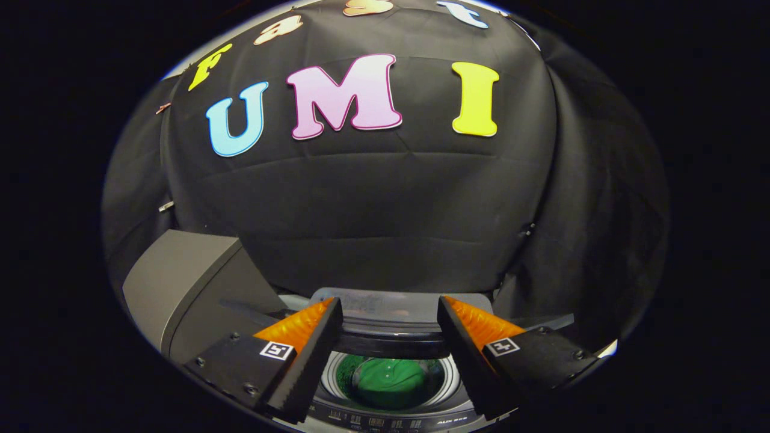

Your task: Put the clothes into the washing machine and then close the washing machine lid.

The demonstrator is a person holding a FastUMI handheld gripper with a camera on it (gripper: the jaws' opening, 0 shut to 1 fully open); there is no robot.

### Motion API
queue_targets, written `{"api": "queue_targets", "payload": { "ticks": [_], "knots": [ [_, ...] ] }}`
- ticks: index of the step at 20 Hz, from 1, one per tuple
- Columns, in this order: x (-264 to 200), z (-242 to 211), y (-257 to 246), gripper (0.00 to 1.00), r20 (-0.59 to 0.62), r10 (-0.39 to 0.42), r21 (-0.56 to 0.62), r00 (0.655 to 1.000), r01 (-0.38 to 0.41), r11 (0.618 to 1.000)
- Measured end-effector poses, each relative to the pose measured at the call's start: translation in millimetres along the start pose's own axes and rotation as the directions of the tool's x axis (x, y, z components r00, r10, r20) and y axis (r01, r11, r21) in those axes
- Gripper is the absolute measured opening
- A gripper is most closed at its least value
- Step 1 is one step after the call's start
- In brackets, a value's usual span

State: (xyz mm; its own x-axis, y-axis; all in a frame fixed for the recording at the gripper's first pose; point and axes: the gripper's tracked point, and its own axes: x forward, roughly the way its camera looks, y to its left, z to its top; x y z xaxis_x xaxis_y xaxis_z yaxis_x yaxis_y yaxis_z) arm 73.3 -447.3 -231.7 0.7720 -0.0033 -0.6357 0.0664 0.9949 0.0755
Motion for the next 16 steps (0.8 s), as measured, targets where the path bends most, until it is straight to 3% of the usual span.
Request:
{"api": "queue_targets", "payload": {
  "ticks": [3, 7, 11, 16],
  "knots": [
    [-12.0, -38.4, 4.6, 0.99, -0.064, 0.006, -0.051, 0.998, -0.010, 0.999],
    [-37.0, -37.6, 15.7, 0.99, -0.009, 0.051, -0.053, 0.999, -0.052, 0.997],
    [-63.5, 27.5, 31.7, 0.99, 0.173, 0.055, -0.080, 0.983, -0.042, 0.996],
    [-101.3, 107.0, 71.9, 0.99, 0.385, 0.068, -0.096, 0.920, -0.033, 0.995]
  ]
}}
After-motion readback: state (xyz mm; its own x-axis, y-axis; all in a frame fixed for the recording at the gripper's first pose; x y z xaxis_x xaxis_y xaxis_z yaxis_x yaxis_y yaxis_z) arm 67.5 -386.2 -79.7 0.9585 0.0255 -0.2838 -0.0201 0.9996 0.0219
